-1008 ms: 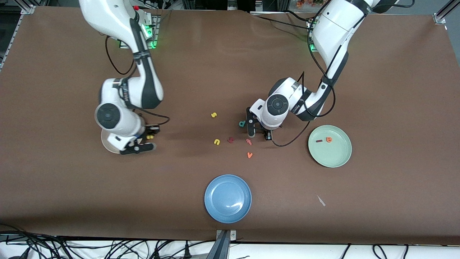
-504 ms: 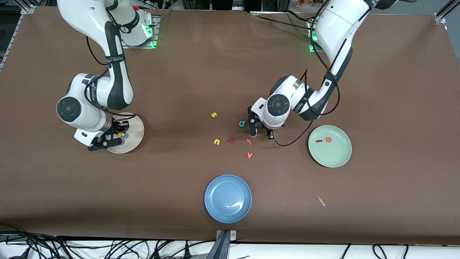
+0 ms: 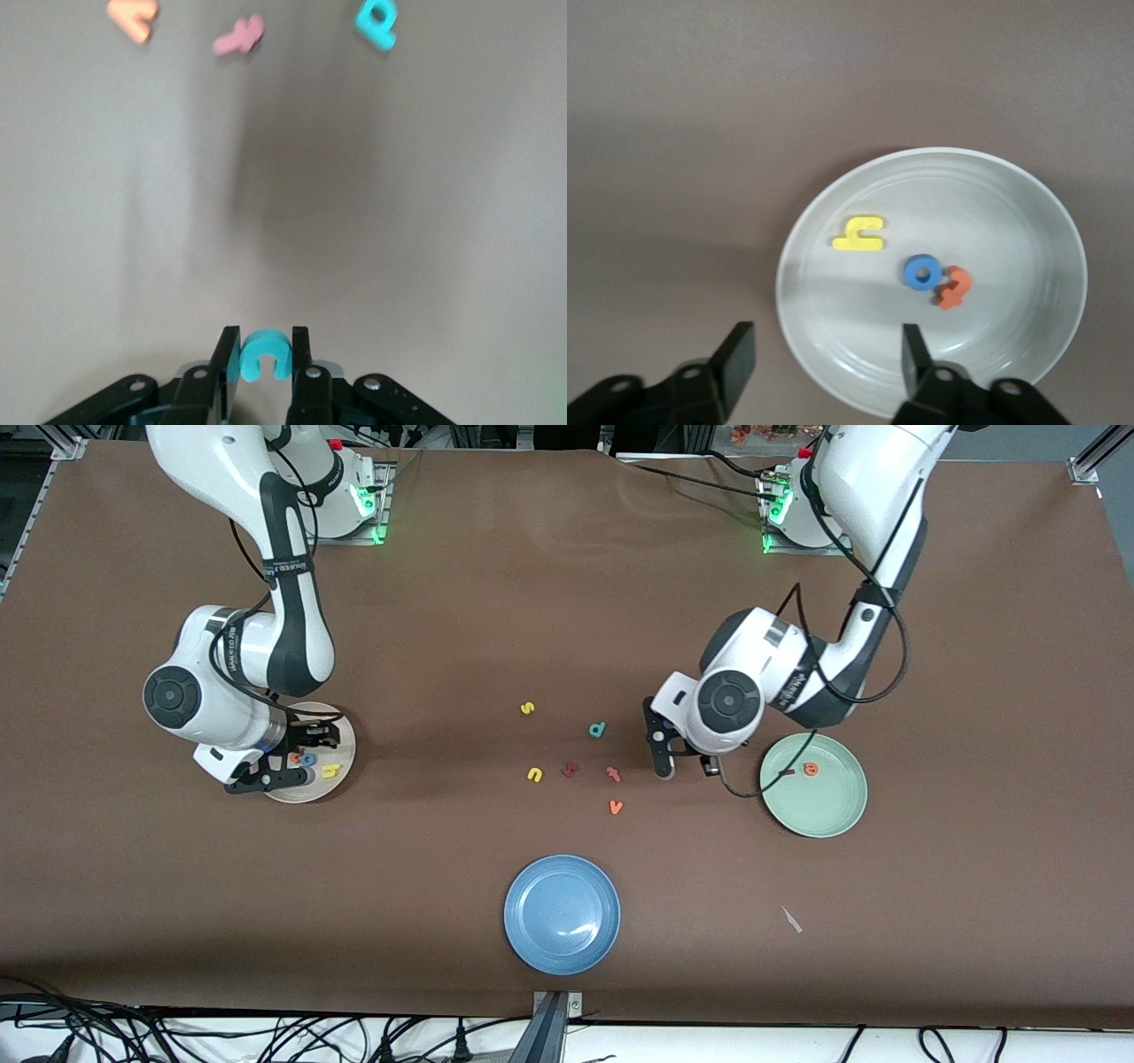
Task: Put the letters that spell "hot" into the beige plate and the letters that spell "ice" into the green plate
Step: 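Drop the yellow letter on the white plate while the left gripper carries the c, then release the teal c on the green plate while the right gripper withdraws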
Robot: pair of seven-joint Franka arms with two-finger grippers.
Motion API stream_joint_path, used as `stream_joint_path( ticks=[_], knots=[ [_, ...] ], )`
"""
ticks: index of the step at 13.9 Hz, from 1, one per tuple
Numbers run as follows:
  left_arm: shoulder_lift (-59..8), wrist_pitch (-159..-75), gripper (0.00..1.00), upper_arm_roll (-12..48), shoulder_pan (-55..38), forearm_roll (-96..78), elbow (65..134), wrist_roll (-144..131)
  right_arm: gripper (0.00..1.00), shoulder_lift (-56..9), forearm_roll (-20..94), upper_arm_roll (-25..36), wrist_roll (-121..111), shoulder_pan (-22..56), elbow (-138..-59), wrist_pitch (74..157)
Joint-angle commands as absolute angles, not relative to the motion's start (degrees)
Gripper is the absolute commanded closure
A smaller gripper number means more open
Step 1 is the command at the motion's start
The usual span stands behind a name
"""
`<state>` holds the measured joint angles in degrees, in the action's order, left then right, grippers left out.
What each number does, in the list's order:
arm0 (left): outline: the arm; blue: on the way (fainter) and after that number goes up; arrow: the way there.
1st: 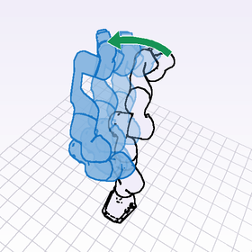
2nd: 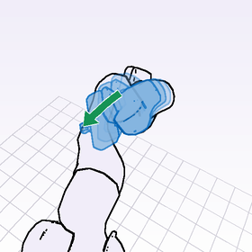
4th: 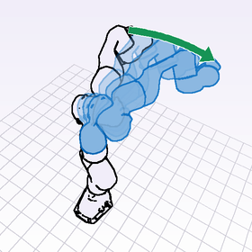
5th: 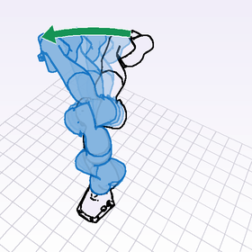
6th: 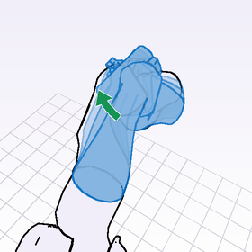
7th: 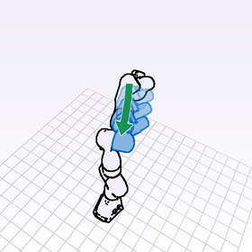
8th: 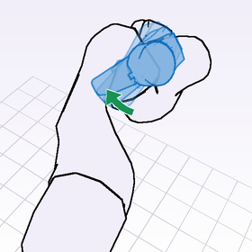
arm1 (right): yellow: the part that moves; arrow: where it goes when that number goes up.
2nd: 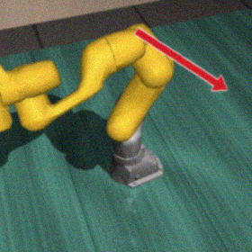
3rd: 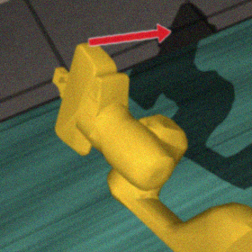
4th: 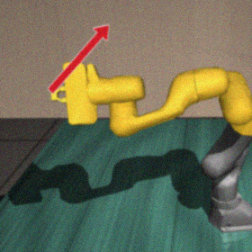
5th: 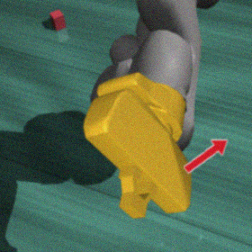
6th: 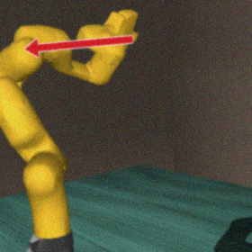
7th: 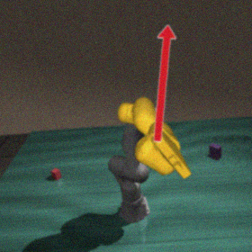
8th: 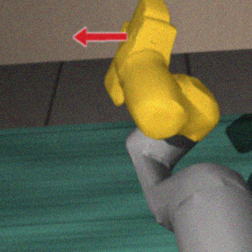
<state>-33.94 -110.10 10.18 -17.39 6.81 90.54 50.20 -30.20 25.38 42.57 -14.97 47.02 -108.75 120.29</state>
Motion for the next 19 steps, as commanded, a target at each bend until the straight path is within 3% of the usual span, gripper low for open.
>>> stream_joint_path(
  ticks=[1,6,9,12,15,16,17,18,19],
  knots=[
    [-33.3,-109.0,0.86,8.4,-15.0,7.9,90.5,58.4,0.00,-29.4,26.5,42.8,-12.0,46.8,-107.8,118.3],
    [-33.6,-111.2,0.86,2.5,-12.8,8.3,91.1,74.7,0.00,-29.5,26.5,42.6,-7.6,47.0,-104.8,115.1],
    [-34.1,-118.8,0.86,2.2,-10.3,8.6,93.5,77.8,0.00,-29.4,26.4,42.8,-7.3,45.2,-101.7,108.6],
    [-35.2,-123.6,0.86,1.1,-9.9,11.1,95.1,78.1,0.00,-27.5,25.5,40.5,-6.3,41.5,-101.2,107.8],
    [-35.8,-130.2,0.85,1.0,-9.3,15.4,99.2,77.7,0.00,-19.3,9.0,16.0,-1.3,20.8,-101.5,107.6],
    [-35.9,-131.0,0.82,1.0,-9.1,15.4,100.1,77.4,0.00,-17.9,4.3,11.6,1.4,17.7,-101.4,107.4],
    [-35.9,-131.8,0.69,1.0,-9.1,15.2,100.8,77.2,0.00,-16.8,2.2,9.8,2.5,16.5,-101.4,107.3],
    [-35.7,-131.8,0.16,1.0,-9.1,15.1,100.8,77.2,0.00,-15.3,2.1,9.4,2.5,15.9,-101.4,107.2],
    [-35.4,-131.7,0.00,1.0,-9.1,15.1,100.8,77.2,0.00,-13.8,2.0,8.9,2.5,15.1,-101.4,106.6]
  ],
)
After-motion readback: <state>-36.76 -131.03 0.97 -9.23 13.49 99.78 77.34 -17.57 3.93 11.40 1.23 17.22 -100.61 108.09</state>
